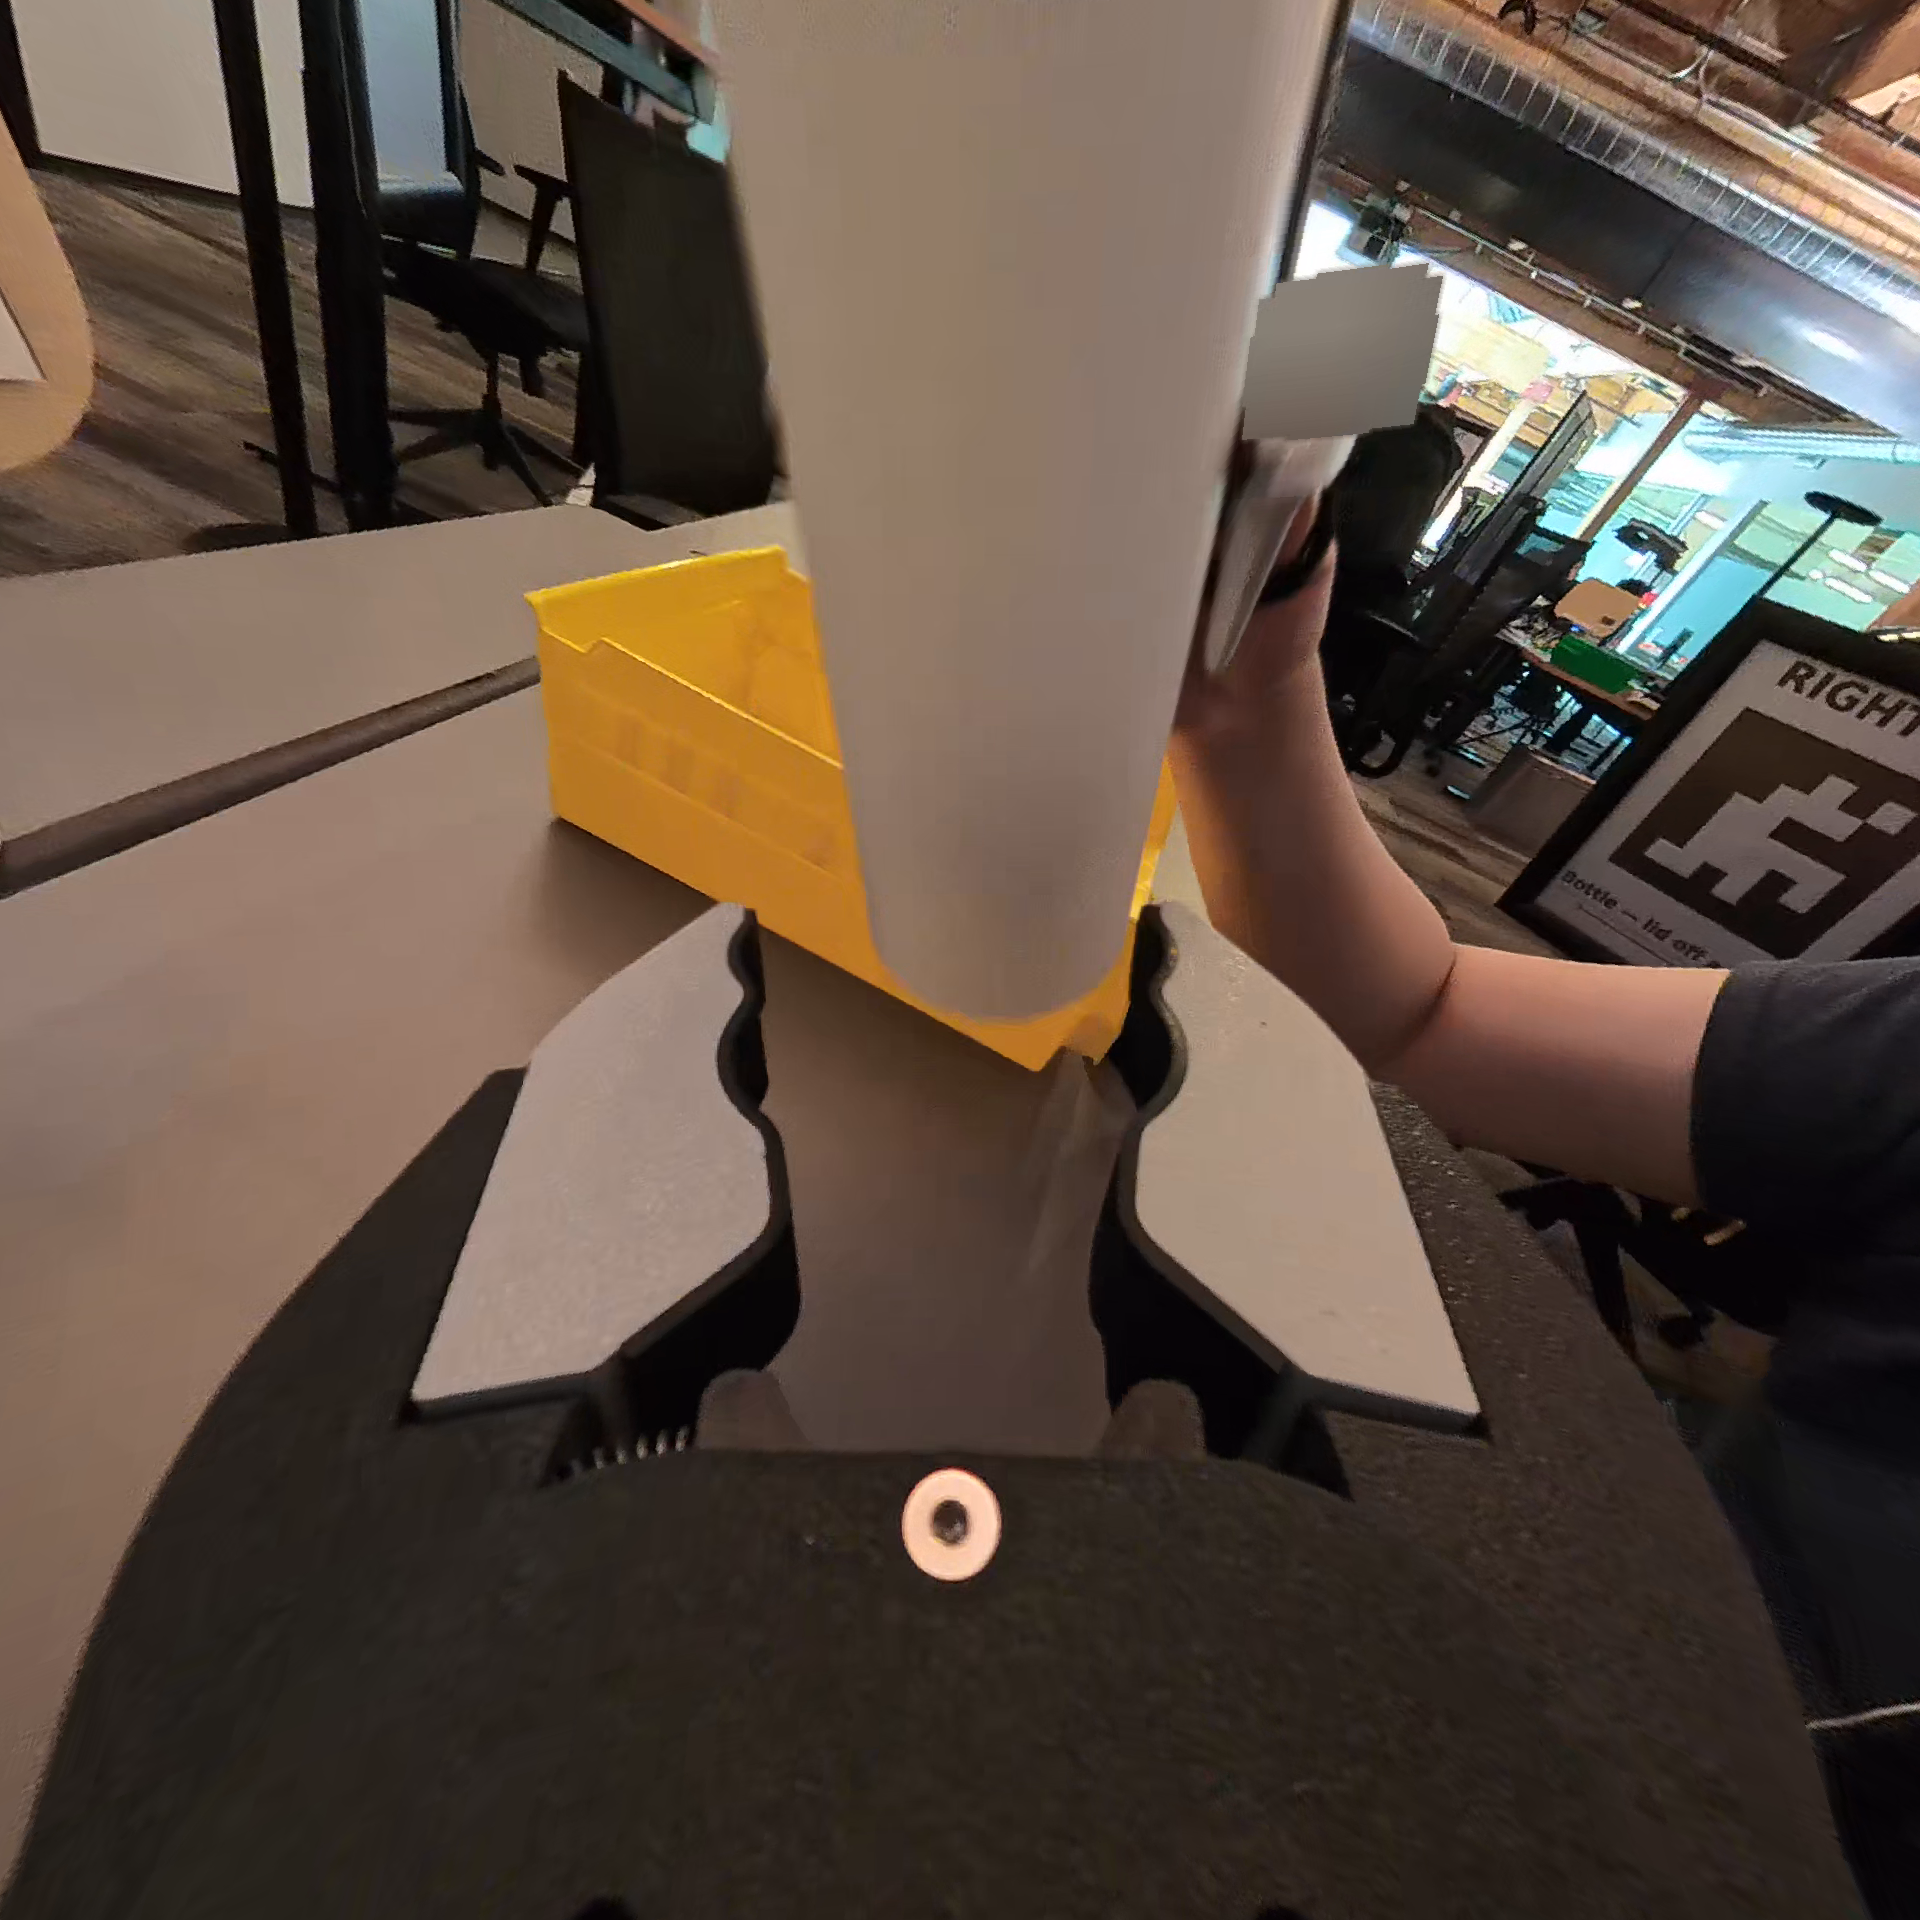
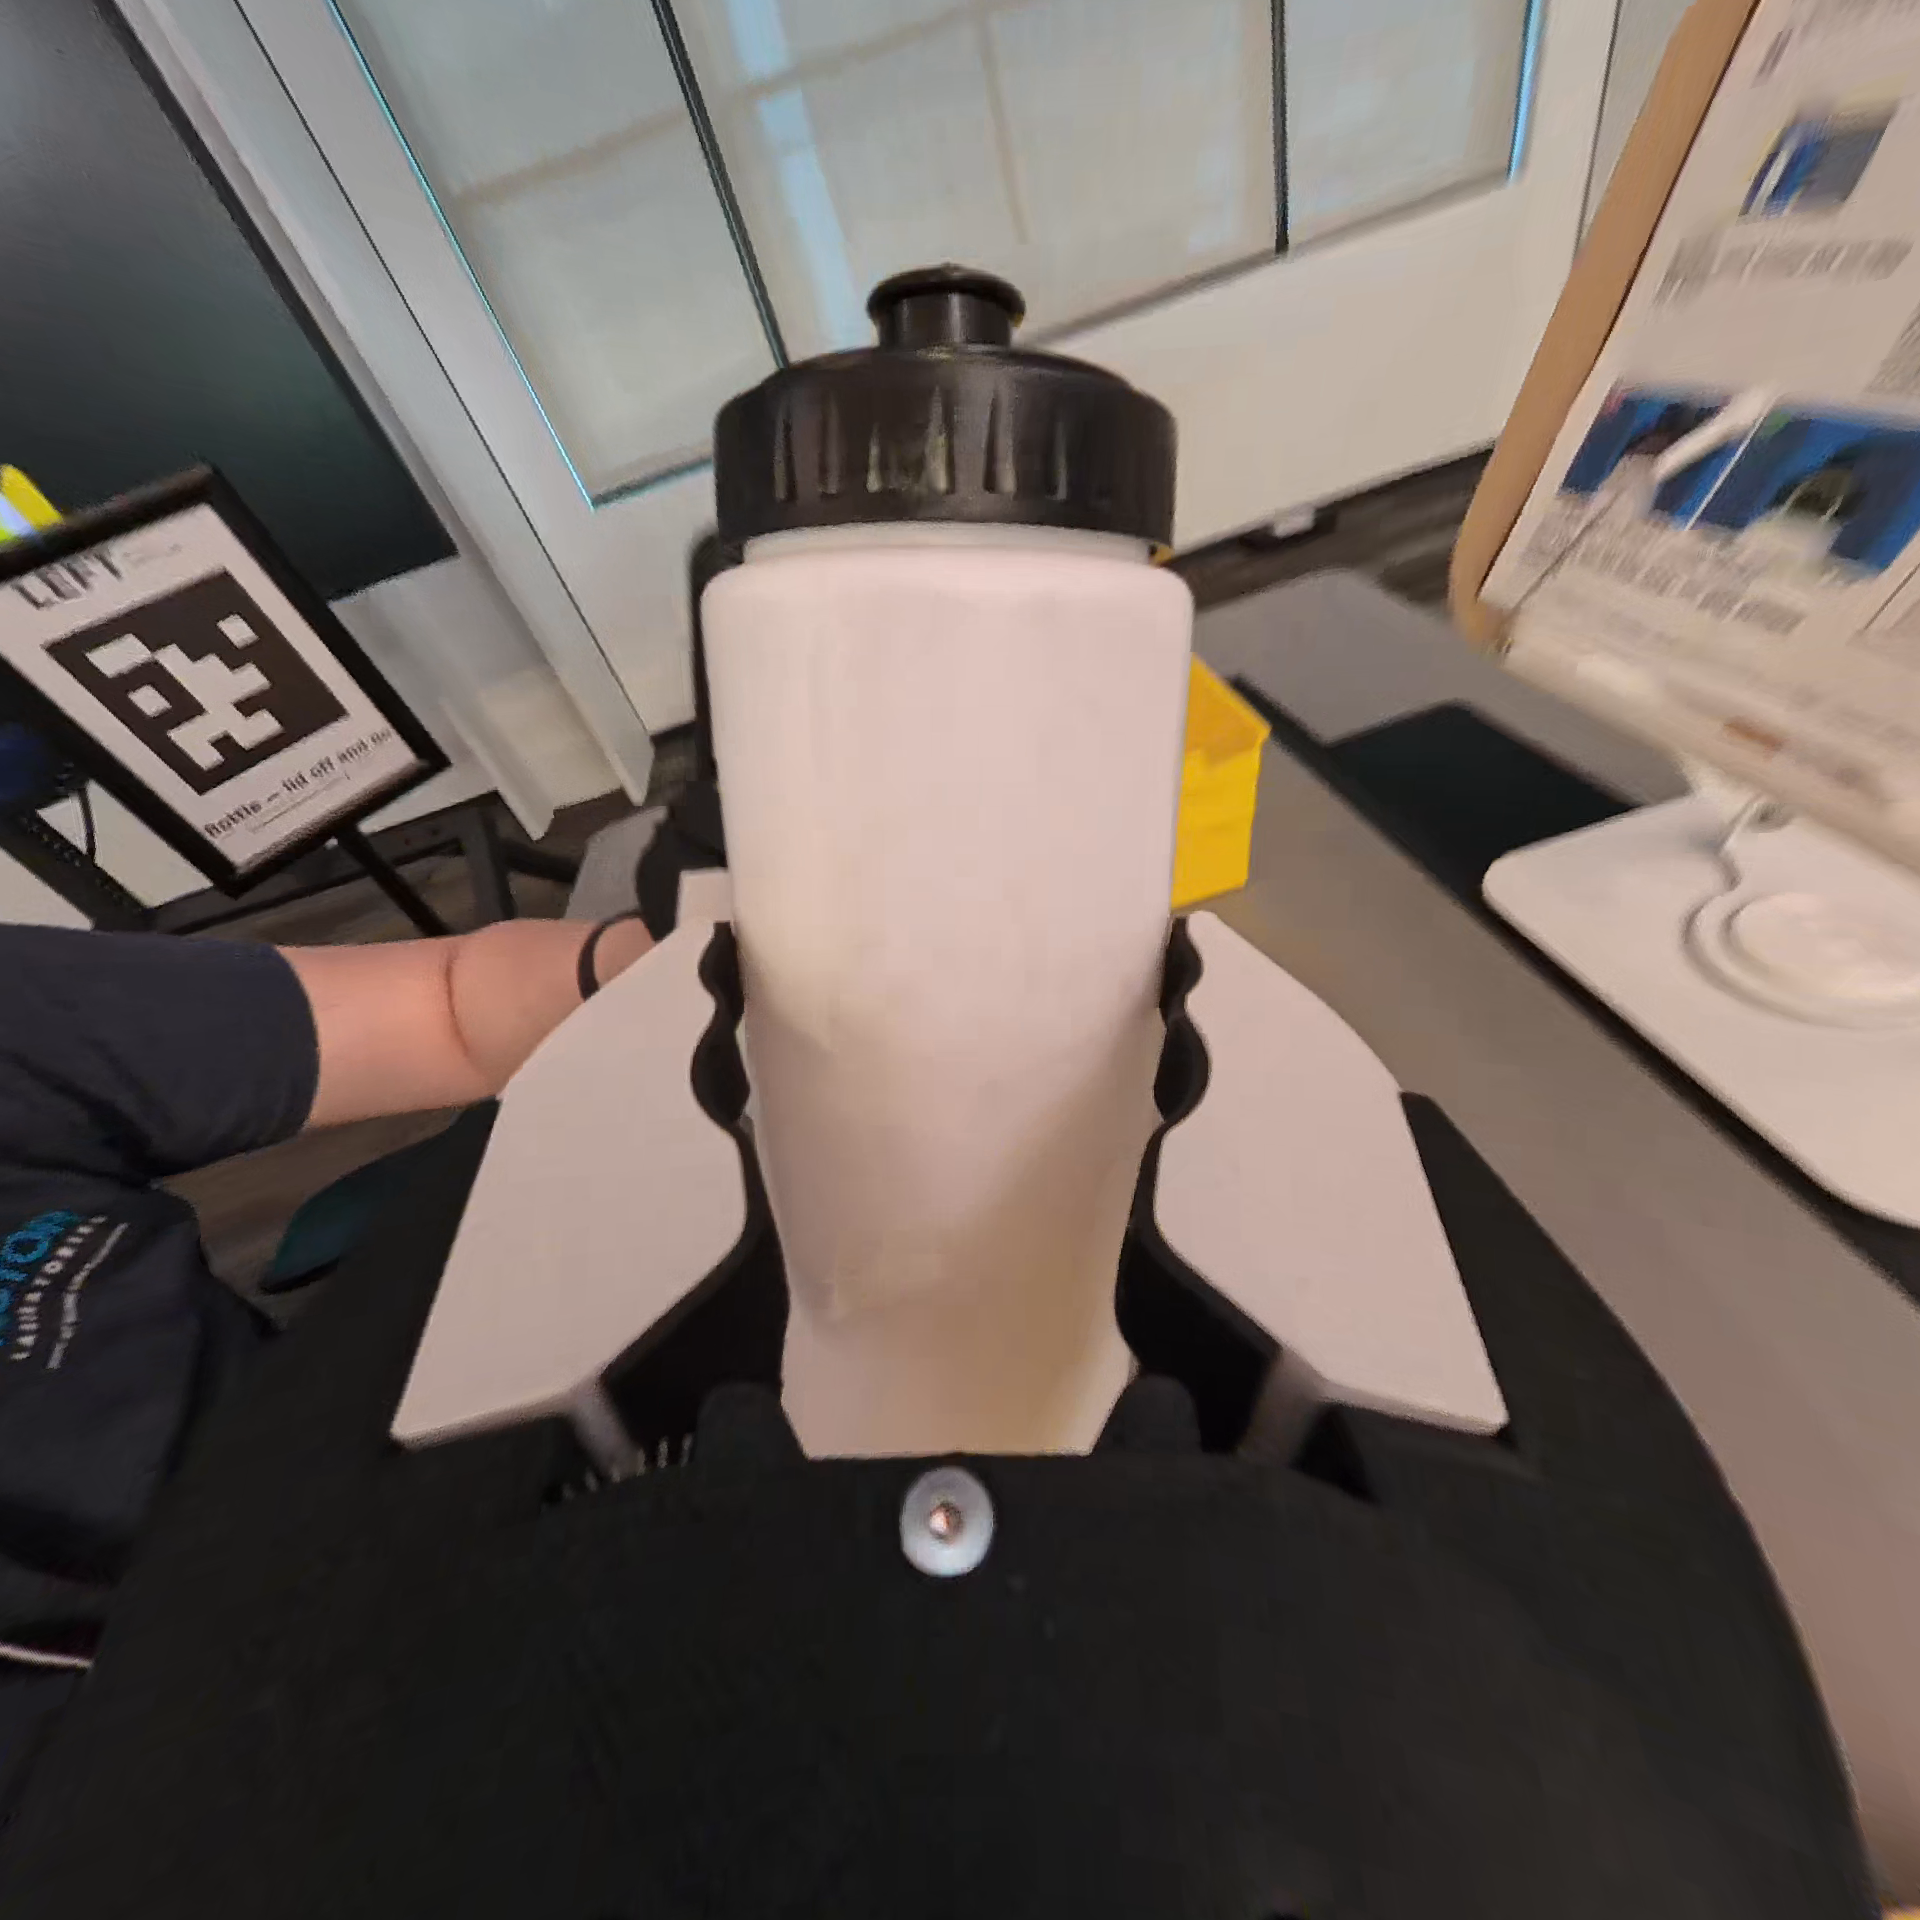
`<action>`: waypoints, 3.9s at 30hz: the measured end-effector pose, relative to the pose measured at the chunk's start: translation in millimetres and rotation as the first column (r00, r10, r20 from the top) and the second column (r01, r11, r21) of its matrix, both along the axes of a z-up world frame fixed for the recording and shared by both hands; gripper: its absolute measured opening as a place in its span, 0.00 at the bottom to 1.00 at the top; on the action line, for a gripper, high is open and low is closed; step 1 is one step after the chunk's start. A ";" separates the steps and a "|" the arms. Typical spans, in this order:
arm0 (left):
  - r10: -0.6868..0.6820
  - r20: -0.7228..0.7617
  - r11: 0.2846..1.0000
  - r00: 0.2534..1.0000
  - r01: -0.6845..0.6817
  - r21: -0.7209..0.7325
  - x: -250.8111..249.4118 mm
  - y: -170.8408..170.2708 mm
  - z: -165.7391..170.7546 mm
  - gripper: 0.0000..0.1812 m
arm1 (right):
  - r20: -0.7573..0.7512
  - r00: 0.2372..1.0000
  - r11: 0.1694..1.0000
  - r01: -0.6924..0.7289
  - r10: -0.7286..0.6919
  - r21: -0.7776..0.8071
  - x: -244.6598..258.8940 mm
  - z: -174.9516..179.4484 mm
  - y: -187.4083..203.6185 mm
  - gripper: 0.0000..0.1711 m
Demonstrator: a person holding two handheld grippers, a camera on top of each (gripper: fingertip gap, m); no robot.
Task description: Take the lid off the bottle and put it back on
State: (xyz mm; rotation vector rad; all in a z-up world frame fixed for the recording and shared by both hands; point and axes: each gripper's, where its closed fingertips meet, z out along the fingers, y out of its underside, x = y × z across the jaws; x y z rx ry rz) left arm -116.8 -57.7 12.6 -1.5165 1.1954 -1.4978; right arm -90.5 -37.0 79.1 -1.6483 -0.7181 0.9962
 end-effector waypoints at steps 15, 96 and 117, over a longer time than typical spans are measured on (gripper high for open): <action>-0.116 -0.195 0.993 0.974 0.106 -0.060 15.7 -18.6 -55.5 0.37 | 0.013 0.945 0.944 0.328 -0.328 -0.022 146.6 34.1 -17.8 0.46; 0.563 -0.806 0.623 0.186 -0.736 0.265 -365.5 183.9 -70.8 0.29 | 0.775 0.589 0.022 0.799 -0.230 -0.600 310.8 -215.6 -128.0 0.03; 0.357 -0.919 0.629 0.166 -0.771 0.105 -385.8 168.8 -117.4 0.02 | 0.783 0.593 0.007 0.798 -0.189 -0.603 302.1 -216.4 -118.7 0.03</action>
